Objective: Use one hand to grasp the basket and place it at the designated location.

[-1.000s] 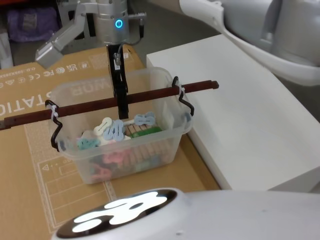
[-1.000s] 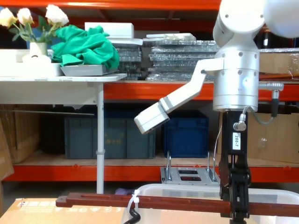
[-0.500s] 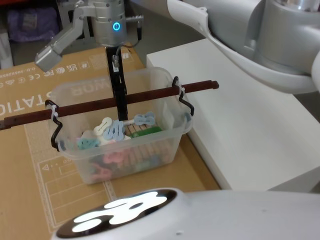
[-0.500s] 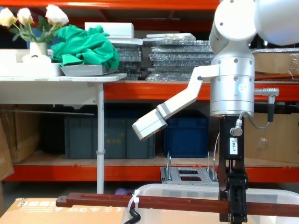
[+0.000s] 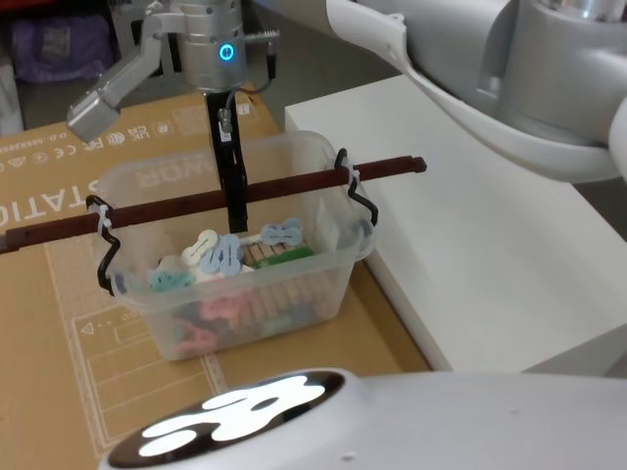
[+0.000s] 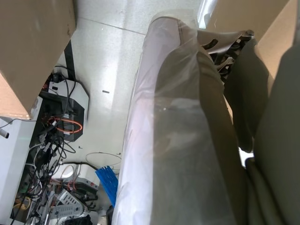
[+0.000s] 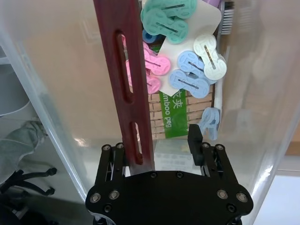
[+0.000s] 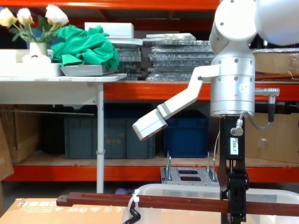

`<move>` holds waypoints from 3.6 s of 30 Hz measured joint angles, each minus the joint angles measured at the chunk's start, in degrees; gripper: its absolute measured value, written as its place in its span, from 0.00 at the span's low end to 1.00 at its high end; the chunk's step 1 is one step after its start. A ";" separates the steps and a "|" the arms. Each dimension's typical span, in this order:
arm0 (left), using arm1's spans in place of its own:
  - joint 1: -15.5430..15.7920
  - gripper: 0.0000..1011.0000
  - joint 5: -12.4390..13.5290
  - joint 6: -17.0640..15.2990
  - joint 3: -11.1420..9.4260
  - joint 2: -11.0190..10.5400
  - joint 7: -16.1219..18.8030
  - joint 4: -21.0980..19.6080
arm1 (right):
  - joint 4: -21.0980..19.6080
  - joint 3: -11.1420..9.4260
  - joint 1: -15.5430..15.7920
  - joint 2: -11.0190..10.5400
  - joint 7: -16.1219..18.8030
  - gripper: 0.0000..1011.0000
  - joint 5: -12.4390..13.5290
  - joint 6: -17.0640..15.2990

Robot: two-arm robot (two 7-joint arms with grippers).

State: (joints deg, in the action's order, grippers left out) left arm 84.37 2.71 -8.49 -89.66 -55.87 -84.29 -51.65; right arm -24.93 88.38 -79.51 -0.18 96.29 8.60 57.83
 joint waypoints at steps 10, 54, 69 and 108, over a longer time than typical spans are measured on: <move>0.00 0.00 0.00 0.00 0.00 0.00 0.00 0.00 | -0.08 0.06 -0.03 -0.07 -0.07 0.50 -0.05 -0.05; 0.00 0.00 0.00 0.00 0.00 0.00 0.00 0.00 | -5.09 1.22 -2.04 -1.87 1.92 0.00 0.65 2.15; 0.00 0.00 0.00 0.00 0.00 0.00 0.00 0.00 | -11.38 2.63 -4.61 -4.89 7.22 0.00 7.35 3.19; 0.00 0.00 0.00 0.00 0.00 -0.01 0.00 0.02 | -25.61 3.81 -10.95 -18.84 -1.56 0.00 4.81 -3.99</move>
State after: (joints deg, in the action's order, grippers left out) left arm 84.37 2.71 -8.49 -89.66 -55.88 -84.29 -51.63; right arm -50.54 92.19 -90.46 -19.02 94.73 13.41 53.83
